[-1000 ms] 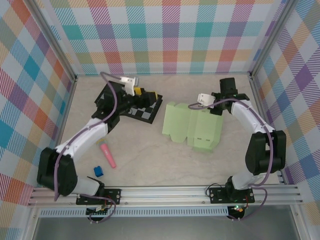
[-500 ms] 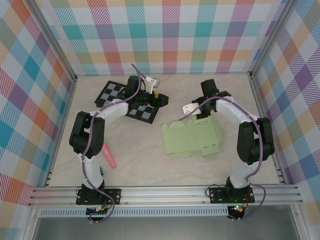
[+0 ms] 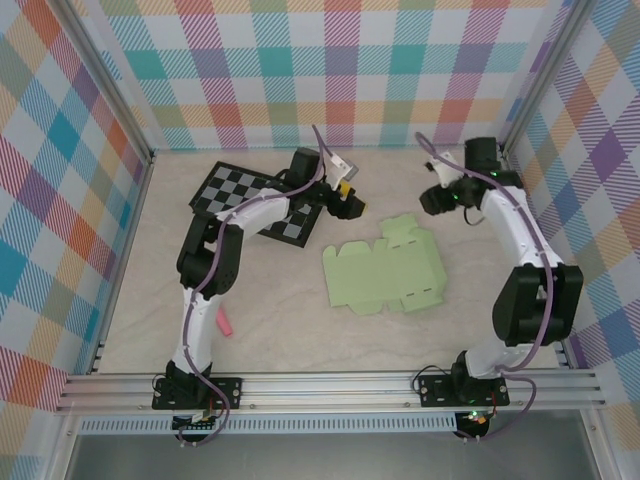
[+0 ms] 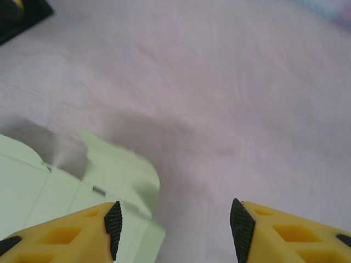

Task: Fold the paper box

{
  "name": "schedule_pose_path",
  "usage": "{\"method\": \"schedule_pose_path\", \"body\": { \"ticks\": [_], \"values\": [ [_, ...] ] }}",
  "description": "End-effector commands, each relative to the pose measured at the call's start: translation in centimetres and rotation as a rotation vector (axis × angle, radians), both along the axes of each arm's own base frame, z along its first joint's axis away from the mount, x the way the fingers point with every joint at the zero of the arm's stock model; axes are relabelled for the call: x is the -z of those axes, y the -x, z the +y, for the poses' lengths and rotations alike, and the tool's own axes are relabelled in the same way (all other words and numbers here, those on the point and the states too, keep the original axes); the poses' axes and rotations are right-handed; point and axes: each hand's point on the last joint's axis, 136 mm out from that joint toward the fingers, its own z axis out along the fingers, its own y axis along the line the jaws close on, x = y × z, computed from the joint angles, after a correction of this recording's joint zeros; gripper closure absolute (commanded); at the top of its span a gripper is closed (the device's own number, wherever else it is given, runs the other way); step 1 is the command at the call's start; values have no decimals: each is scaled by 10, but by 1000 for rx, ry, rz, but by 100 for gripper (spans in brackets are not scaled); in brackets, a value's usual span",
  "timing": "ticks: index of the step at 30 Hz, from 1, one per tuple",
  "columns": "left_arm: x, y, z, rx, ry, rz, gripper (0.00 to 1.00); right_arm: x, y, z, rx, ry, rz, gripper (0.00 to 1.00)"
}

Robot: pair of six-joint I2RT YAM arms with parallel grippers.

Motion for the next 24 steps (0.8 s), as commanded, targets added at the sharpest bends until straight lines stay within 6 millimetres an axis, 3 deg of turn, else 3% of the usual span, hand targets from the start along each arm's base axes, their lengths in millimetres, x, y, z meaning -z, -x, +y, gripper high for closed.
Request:
{"method": "schedule_pose_path", "body": {
  "ticks": [1,6,12,15,18,24],
  "values": [
    [-3,-2,-5,45,-3,-31,18,50,56,6,149,-100,273,42],
    [4,0,-16,87,-7,-39,19,92,78,-20,96,88,303,41],
    [9,2,-18,80,9,-18,19,117,81,3,52,-30,423,49],
    [11,2,-17,67,9,-16,18,123,73,-2,55,14,398,58],
    [11,3,-16,64,15,-2,18,123,66,0,-10,76,359,76],
    [14,10,-8,35,6,1,19,111,41,5,-220,384,211,96]
  ]
}}
